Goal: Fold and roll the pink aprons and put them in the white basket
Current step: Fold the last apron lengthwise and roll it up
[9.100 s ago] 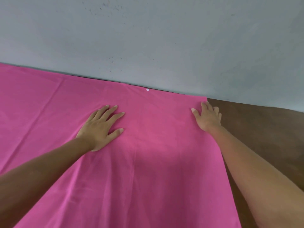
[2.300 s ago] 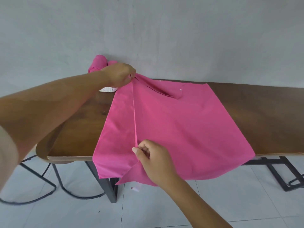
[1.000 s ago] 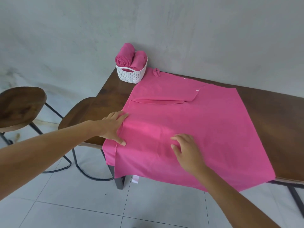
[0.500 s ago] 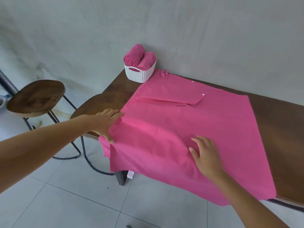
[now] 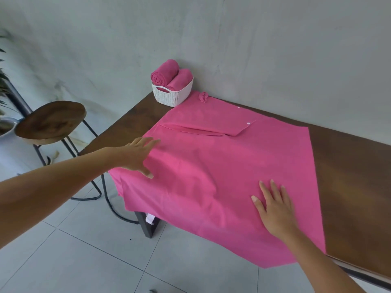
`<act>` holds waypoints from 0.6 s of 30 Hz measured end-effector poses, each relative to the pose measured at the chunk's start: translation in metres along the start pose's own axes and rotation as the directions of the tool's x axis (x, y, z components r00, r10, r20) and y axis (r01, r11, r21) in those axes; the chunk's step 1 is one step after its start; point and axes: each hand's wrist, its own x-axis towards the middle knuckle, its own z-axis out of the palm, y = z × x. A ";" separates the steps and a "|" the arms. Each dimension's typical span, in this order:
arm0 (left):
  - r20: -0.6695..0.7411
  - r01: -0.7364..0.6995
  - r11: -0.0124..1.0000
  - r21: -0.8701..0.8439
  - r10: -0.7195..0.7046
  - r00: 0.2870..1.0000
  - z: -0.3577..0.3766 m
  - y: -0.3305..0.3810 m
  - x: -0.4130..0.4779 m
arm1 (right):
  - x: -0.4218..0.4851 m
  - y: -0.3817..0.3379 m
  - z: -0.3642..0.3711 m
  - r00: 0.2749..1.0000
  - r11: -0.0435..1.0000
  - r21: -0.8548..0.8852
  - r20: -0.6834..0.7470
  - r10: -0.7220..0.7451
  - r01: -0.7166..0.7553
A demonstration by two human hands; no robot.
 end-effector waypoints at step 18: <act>-0.275 -0.198 0.975 0.104 0.219 0.936 0.052 0.168 0.050 | -0.055 0.083 -0.001 0.998 0.998 -0.008 0.008 -0.060 0.060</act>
